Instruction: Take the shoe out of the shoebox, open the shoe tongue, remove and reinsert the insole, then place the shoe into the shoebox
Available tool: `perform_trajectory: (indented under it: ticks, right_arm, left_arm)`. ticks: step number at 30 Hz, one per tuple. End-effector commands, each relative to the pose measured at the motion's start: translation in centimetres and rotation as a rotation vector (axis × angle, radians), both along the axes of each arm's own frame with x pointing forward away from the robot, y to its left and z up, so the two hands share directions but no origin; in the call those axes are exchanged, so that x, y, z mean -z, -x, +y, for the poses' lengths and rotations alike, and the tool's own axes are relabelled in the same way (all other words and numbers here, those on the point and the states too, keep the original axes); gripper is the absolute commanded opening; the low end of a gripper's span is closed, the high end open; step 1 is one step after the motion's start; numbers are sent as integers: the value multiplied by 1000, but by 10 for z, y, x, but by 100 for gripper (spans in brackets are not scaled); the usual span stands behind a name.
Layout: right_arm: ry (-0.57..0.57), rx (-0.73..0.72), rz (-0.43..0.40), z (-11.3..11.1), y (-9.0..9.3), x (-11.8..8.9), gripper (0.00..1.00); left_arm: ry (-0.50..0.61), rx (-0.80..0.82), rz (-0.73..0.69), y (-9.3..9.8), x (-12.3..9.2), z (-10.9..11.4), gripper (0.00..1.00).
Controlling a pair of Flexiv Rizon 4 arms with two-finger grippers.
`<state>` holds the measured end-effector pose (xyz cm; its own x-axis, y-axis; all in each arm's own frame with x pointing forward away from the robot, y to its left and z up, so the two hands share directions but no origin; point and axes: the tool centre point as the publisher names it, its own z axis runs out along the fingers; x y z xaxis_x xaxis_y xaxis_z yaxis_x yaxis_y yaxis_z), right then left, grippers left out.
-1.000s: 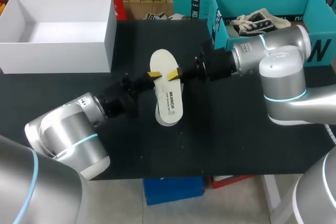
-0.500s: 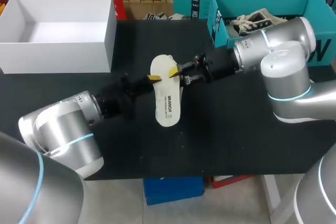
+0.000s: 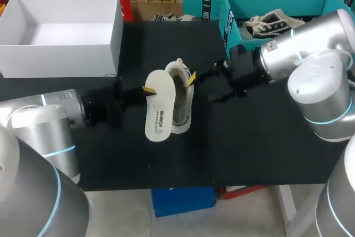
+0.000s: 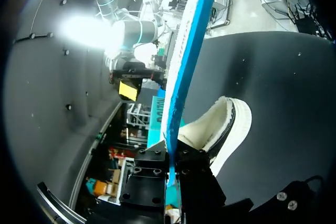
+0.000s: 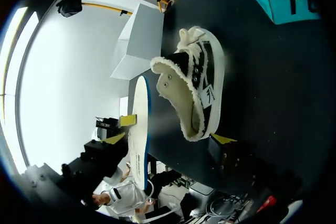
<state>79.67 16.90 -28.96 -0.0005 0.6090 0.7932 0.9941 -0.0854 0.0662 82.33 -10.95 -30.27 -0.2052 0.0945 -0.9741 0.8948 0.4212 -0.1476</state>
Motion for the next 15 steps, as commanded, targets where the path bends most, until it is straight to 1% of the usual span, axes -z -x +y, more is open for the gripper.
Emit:
perform_trajectory:
  ticks: [1,9,15]
  right_arm:
    - [152,156,-51,-20,44,-23,100]
    - [257,324,-57,-39,83,-40,100]
    - [288,417,-74,-50,105,-49,100]
  left_arm:
    - [-81,40,54,12,-6,17,0]
    - [-123,71,106,22,-6,29,0]
    - [-129,91,121,28,-6,29,0]
